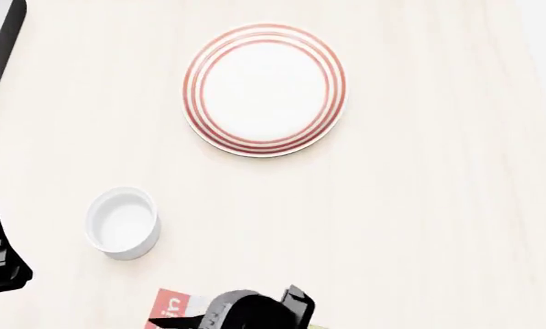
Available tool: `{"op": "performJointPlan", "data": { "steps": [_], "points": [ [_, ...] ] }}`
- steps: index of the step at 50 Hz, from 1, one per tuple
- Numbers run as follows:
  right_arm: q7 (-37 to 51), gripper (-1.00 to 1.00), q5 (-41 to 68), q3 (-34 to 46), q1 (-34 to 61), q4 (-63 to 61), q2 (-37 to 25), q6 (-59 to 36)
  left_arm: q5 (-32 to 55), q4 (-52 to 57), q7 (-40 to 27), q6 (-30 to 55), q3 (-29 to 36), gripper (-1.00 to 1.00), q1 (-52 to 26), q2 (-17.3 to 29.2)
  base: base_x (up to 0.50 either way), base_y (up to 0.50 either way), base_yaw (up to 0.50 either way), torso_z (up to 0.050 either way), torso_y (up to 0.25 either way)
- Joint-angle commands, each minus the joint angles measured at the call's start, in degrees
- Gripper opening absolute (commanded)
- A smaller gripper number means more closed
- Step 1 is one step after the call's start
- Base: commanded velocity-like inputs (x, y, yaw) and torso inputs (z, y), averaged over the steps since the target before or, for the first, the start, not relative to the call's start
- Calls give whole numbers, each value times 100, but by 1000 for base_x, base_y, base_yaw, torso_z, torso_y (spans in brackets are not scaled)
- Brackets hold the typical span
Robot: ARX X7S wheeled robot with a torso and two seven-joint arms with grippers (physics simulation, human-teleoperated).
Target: Pick the akita bowl on the cookies box and place it on the plate.
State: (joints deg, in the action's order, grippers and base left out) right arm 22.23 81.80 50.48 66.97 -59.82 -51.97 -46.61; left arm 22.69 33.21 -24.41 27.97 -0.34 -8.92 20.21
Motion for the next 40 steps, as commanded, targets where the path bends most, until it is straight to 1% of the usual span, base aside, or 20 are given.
{"op": "performJointPlan", "data": {
  "steps": [1, 4, 11, 14, 18, 26, 29, 33, 40],
  "points": [
    [411, 100, -187, 3536, 2213, -17, -183, 1154, 47, 21, -7, 6, -1, 100, 15, 17, 0, 0, 0, 0, 0],
    [605, 100, -290, 4662, 2948, -16, -10, 1616, 51, 7, -7, -2, 5, 100, 9, 19, 0, 0, 0, 0, 0],
    [955, 100, -315, 6800, 4383, -15, 658, 2560, 78, 17, -19, 4, 1, 100, 18, 27, 0, 0, 0, 0, 0],
    [1088, 100, -319, 7374, 4647, -15, 900, 2797, 74, -2, -14, -26, 0, 100, 28, 30, 0, 0, 0, 0, 0],
    [1098, 100, -223, 7697, 4829, -14, 1065, 3005, 87, -3, -16, -34, -3, 100, 35, 34, 0, 0, 0, 0, 0],
    [1253, 100, -336, 8577, 5154, -12, 1619, 3530, 96, -2, -26, -36, 10, 100, 34, 46, 0, 0, 0, 0, 0],
    [1279, 100, -291, 8710, 5199, -1, 1748, 3570, 94, -20, -23, -48, 25, 100, 35, 46, 0, 0, 0, 0, 0],
    [1323, 100, -183, 8836, 5177, 104, 1954, 3378, 111, -20, -25, -42, 23, 100, 28, 54, 0, 0, 0, 0, 0],
    [1075, 100, -4, 8863, 5349, 279, 1937, 3312, 137, -9, -40, -25, 22, 100, 17, 64, 0, 0, 0, 0, 0]
  ]
}}
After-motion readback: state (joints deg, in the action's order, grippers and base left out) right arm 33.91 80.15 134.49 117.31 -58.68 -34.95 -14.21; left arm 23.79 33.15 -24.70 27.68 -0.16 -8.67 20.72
